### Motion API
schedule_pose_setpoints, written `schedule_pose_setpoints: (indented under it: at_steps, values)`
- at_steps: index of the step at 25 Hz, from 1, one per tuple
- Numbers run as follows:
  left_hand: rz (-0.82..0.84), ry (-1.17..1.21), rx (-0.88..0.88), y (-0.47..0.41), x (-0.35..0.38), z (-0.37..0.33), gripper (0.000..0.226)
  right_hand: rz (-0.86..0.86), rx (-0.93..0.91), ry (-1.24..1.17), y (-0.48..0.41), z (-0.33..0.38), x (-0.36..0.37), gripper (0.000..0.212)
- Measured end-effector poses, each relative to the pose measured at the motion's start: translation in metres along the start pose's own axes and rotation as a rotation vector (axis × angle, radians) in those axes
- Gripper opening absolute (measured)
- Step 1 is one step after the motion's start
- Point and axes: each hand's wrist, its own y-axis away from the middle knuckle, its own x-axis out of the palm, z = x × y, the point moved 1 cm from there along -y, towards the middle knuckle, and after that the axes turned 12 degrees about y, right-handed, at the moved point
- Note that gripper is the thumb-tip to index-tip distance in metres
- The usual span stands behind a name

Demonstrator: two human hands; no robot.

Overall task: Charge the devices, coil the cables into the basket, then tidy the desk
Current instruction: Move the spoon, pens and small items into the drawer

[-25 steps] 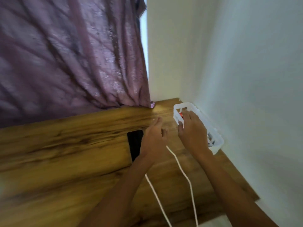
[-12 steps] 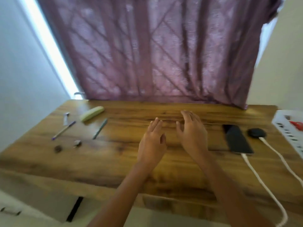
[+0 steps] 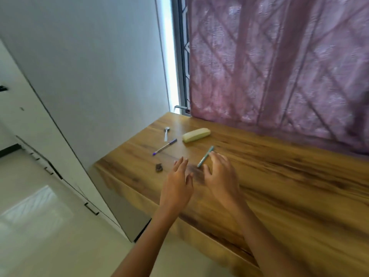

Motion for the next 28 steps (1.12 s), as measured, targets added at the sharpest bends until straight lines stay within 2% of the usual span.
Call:
schedule_pose_setpoints:
  at_steps: [5, 9, 12, 17, 21, 28]
  values:
    - [0.0, -0.05, -0.094, -0.052, -0.01, 0.074, 0.049, 0.158, 0.003, 0.026, -0.047, 0.021, 0.063, 0.035]
    - [0.071, -0.09, -0.176, -0.082, -0.008, 0.131, 0.05, 0.275, -0.032, 0.034, -0.07, 0.03, 0.117, 0.035]
    - [0.17, -0.143, -0.167, -0.088, -0.003, 0.161, 0.05, 0.295, -0.044, 0.042, -0.072, 0.029, 0.15, 0.036]
    - [0.248, -0.171, -0.069, -0.081, -0.008, 0.187, 0.051, 0.217, -0.022, 0.099, -0.062, 0.034, 0.172, 0.037]
    - [0.243, -0.12, 0.057, -0.069, -0.02, 0.194, 0.05, 0.037, 0.015, 0.139, -0.042, 0.05, 0.163, 0.036]
    - [0.232, -0.097, 0.386, 0.008, -0.054, 0.218, 0.047, -0.112, 0.106, 0.271, 0.056, 0.095, 0.146, 0.03]
